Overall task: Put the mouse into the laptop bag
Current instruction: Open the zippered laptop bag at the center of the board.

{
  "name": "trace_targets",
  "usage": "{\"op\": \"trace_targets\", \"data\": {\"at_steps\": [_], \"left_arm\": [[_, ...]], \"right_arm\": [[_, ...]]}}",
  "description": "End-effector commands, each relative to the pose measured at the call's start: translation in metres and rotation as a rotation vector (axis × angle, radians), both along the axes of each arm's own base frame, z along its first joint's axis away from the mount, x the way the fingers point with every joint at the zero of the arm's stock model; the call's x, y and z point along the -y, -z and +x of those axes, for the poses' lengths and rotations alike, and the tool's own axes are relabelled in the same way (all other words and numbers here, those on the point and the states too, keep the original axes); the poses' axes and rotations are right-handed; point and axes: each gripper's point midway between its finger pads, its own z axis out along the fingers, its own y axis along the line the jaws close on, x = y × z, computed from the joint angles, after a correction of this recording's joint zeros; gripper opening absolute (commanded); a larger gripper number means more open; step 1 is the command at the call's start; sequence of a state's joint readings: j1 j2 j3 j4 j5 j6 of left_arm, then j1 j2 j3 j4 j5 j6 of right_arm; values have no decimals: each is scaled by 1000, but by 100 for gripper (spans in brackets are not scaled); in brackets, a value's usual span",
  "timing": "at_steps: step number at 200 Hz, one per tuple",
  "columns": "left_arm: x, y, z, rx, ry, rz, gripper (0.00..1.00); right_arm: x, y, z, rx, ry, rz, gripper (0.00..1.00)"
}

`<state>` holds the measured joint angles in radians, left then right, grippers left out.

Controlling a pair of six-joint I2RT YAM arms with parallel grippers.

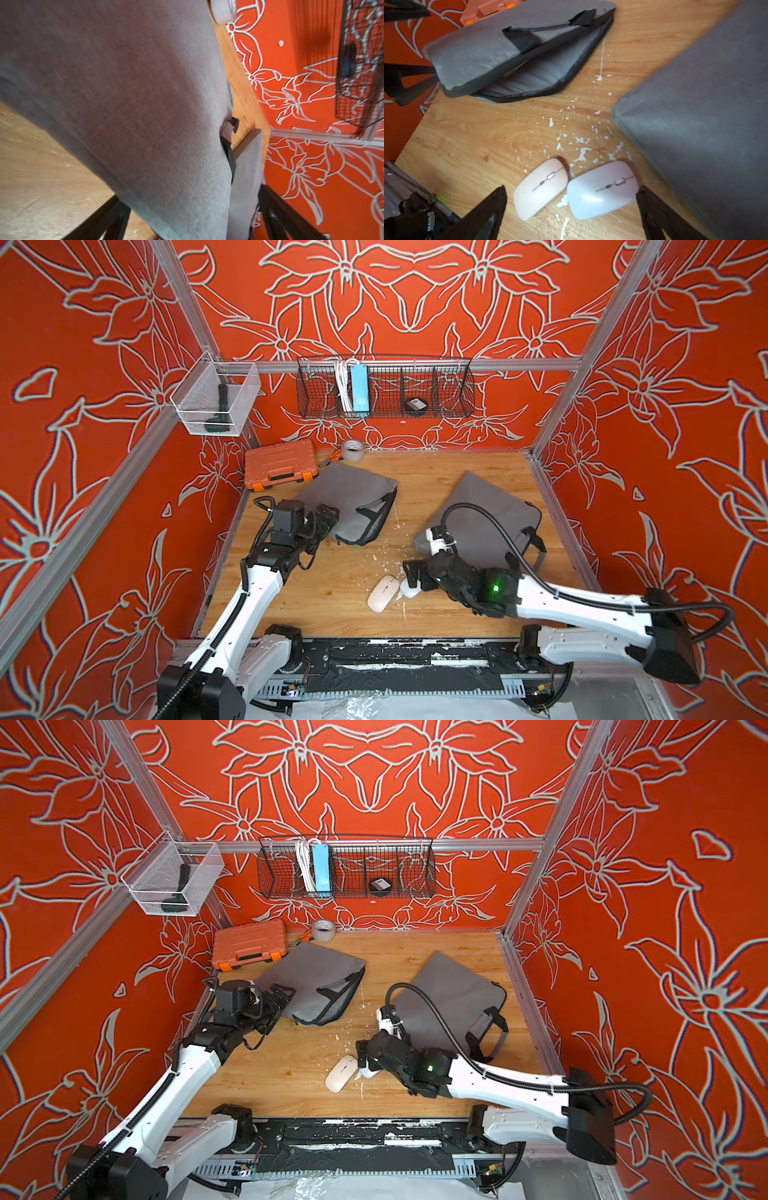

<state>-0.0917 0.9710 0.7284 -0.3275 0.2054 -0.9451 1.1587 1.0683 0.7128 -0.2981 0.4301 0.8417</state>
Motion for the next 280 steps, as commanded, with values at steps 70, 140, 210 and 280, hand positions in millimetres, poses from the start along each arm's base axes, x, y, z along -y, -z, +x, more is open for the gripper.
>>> {"op": "trace_targets", "data": {"at_steps": [70,140,210,280], "left_arm": [[-40,-76,-38,106,-82,240,98],[61,-45,34,120,277,261,90],[84,79,101,-157,319,589,80],[91,125,109,-249,398,630,64]], "right_arm": [[56,47,-15,-124,141,-47,97],[32,71,-22,-226,91,-45,92],[5,101,-31,-333,46,-40,92],[-1,115,-40,-354,36,-100,99]]}}
